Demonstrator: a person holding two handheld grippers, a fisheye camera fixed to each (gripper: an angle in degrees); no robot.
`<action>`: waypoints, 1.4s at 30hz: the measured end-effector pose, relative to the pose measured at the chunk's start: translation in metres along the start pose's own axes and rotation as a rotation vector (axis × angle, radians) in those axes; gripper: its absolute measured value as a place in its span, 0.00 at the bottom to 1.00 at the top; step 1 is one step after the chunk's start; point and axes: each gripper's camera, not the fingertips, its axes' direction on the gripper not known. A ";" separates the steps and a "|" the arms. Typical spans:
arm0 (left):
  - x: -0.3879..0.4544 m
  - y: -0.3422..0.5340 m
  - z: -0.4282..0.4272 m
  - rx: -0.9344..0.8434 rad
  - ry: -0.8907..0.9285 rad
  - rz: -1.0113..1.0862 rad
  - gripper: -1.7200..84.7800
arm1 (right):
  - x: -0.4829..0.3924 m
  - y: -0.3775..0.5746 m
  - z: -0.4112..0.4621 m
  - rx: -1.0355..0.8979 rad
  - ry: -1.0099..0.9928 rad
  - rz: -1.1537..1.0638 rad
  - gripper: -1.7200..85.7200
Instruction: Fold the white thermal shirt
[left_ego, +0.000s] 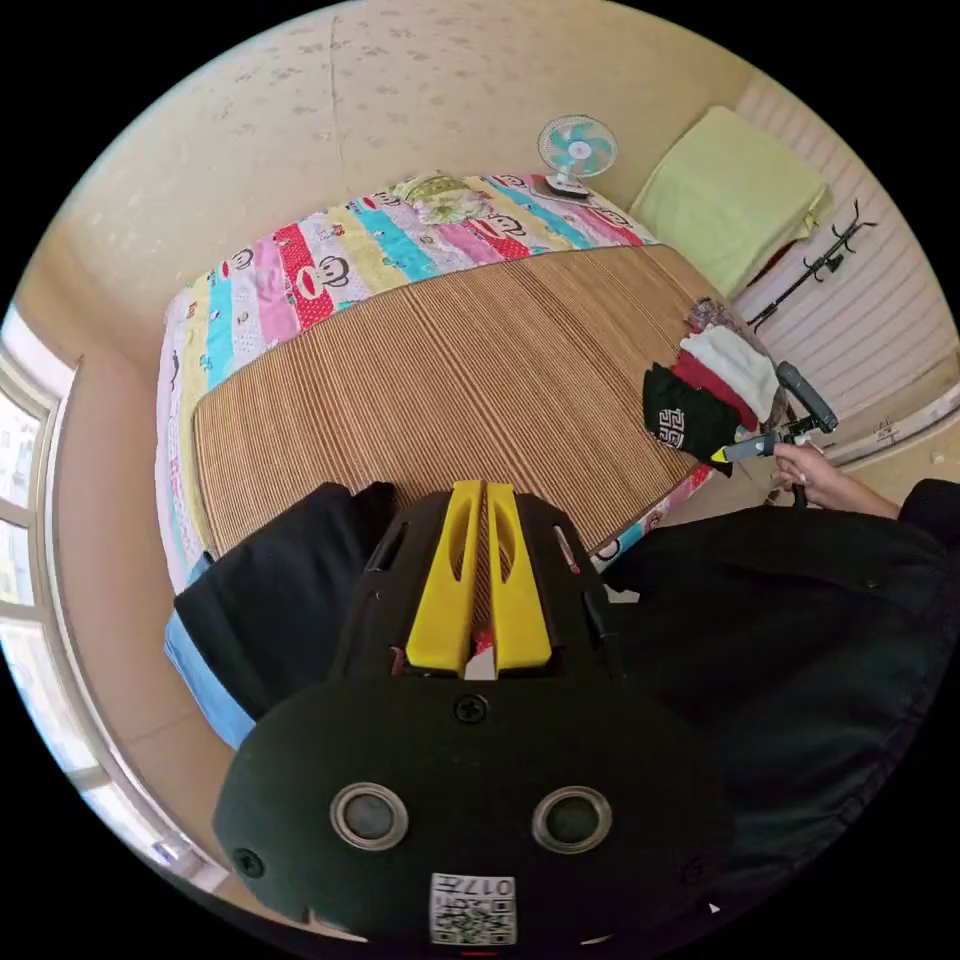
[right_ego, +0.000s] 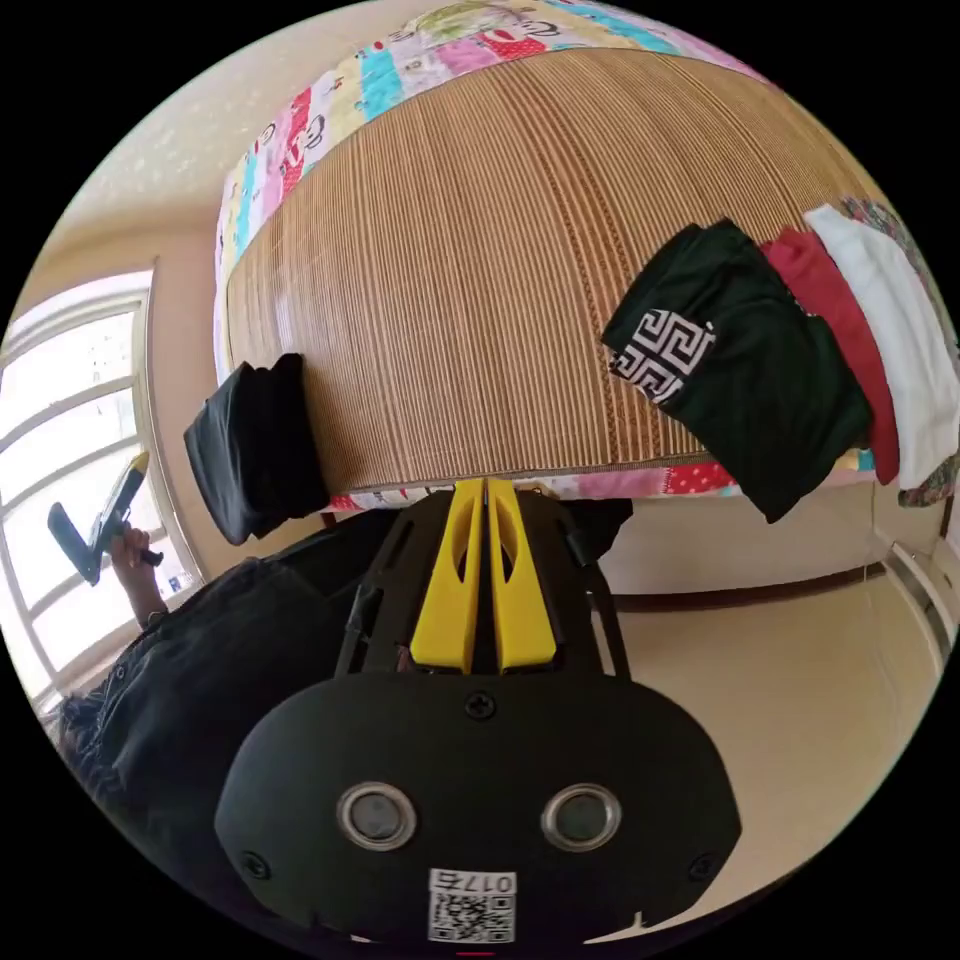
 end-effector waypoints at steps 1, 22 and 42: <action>0.024 -0.020 0.007 0.003 0.063 0.087 0.01 | 0.029 0.014 -0.005 0.021 -0.034 0.073 0.03; 0.269 -0.199 0.127 -0.199 0.470 0.233 0.01 | 0.309 -0.025 -0.285 0.381 0.144 0.349 0.13; 0.265 -0.224 0.226 -0.259 0.560 -0.068 0.01 | 0.119 0.076 -0.194 0.152 0.040 -0.135 0.03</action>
